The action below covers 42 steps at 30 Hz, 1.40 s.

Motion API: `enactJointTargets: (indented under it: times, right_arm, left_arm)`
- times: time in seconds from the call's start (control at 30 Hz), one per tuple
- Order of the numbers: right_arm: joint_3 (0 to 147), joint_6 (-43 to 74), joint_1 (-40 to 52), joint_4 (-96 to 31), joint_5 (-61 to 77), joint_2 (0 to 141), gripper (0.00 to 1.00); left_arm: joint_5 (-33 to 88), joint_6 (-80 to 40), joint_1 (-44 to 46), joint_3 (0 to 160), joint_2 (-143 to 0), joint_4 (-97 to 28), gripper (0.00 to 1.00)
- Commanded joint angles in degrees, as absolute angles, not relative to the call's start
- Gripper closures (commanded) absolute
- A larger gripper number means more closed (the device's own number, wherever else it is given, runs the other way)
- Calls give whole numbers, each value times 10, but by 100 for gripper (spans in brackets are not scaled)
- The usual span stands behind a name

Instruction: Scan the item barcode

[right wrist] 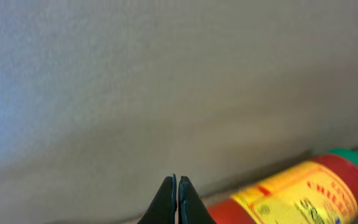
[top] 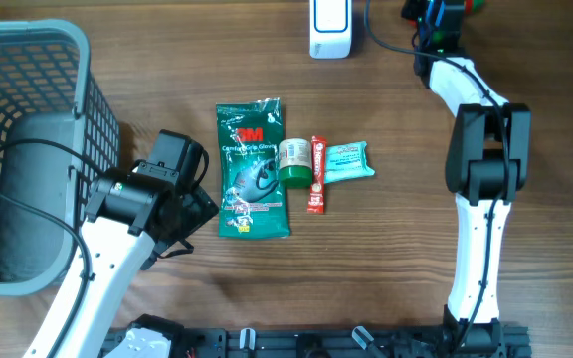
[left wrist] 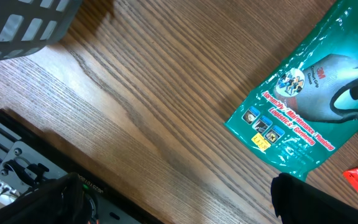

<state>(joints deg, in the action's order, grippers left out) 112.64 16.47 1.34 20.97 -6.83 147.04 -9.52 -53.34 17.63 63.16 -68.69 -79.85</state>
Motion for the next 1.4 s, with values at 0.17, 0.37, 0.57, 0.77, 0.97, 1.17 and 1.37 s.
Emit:
enactJointTargets:
  times: [0.17, 0.37, 0.57, 0.77, 0.97, 1.17, 1.37]
  right_arm:
    - [1151, 90, 3, 128, -64, 1495, 96]
    - [1151, 90, -17, 107, -31, 1496, 95]
    - [1151, 87, -24, 59, -25, 1497, 96]
    - [1151, 60, -24, -104, -11, 1496, 96]
    - [1151, 78, -19, -253, -10, 1431, 96]
    - [1151, 79, -18, -244, 92, 1345, 96]
    - [1151, 75, -15, -95, 110, 1358, 96]
  left_arm:
    - [-97, -543, 179, 631, -687, -799, 0]
    - [-97, -543, 179, 631, -687, -799, 0]
    - [-96, -543, 179, 631, -687, -799, 0]
    - [-97, -543, 179, 631, -687, -799, 0]
    - [-97, -543, 179, 631, -687, -799, 0]
    - [-97, -543, 179, 631, -687, -799, 0]
    - [-97, -543, 179, 631, -687, -799, 0]
